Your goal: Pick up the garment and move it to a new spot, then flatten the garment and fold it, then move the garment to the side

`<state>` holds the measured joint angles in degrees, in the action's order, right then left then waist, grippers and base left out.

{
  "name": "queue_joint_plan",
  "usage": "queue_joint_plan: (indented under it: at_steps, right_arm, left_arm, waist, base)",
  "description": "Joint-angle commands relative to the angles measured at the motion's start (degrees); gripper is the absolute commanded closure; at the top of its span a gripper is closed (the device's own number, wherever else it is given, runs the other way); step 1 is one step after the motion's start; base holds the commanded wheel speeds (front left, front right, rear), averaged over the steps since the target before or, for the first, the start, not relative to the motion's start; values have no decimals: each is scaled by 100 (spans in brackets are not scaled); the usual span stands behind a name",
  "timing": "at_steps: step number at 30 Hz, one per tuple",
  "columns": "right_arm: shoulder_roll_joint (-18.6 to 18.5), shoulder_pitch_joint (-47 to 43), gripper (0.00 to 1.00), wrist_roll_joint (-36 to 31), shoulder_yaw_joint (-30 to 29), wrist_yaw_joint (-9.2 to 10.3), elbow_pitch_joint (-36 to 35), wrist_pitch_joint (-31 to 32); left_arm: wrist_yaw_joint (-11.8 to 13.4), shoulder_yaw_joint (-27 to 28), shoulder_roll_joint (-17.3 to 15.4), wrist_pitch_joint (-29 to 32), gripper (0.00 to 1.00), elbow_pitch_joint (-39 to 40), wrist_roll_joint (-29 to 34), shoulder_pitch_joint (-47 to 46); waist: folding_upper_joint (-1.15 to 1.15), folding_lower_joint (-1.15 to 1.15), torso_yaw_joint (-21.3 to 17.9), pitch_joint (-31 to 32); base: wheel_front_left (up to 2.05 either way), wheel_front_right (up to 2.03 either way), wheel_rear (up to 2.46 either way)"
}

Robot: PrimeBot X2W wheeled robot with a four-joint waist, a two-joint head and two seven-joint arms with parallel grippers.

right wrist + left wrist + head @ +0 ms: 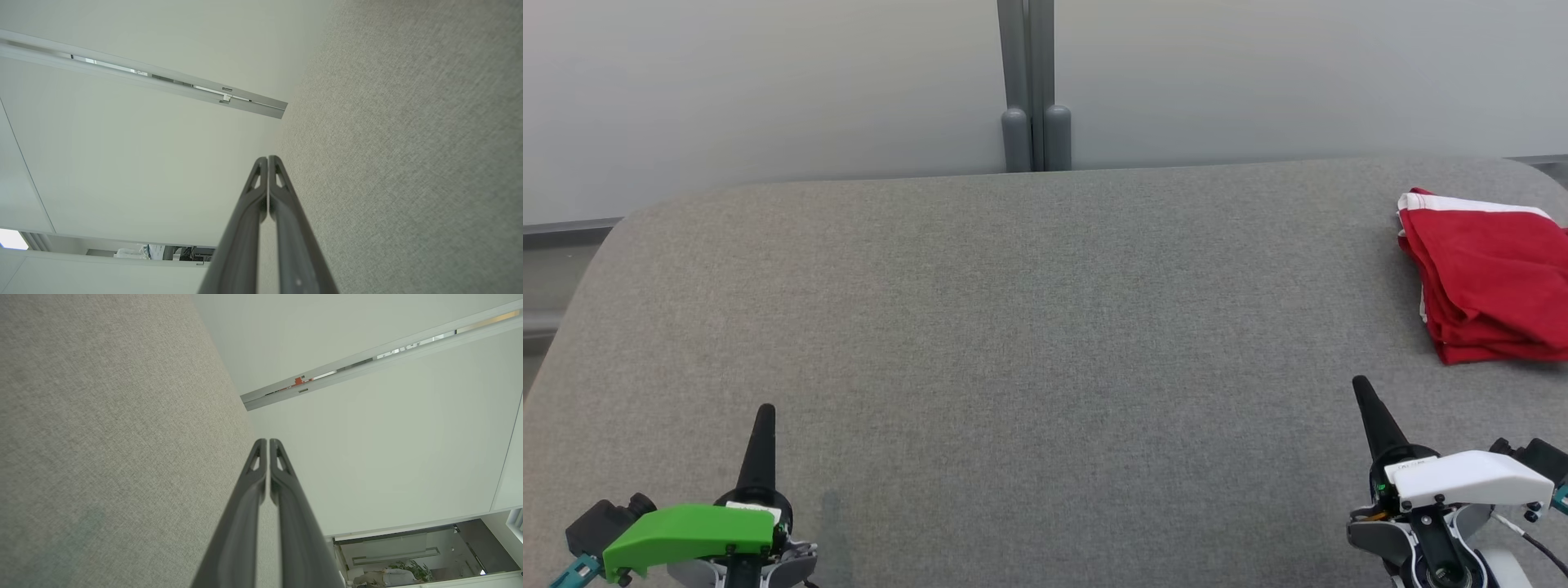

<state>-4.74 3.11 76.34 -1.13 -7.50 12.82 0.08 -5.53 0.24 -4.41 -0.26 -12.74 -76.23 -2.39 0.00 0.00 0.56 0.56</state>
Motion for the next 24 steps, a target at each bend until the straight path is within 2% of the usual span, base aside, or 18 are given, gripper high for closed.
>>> queue_joint_plan:
  at_steps: [1,24]
  right_arm:
    - [-2,124,100,141,-40,0,-9,46]
    - [38,239,100,1116,-249,-1,67,341]
  left_arm:
    - [-47,54,-41,35,100,21,-165,-139]
    - [-148,285,-19,326,100,-70,-1162,-312]
  waist:
    - [0,0,-2,-3]
    - [0,0,-32,-42]
  base:
    - [0,0,0]
    - [0,0,0]
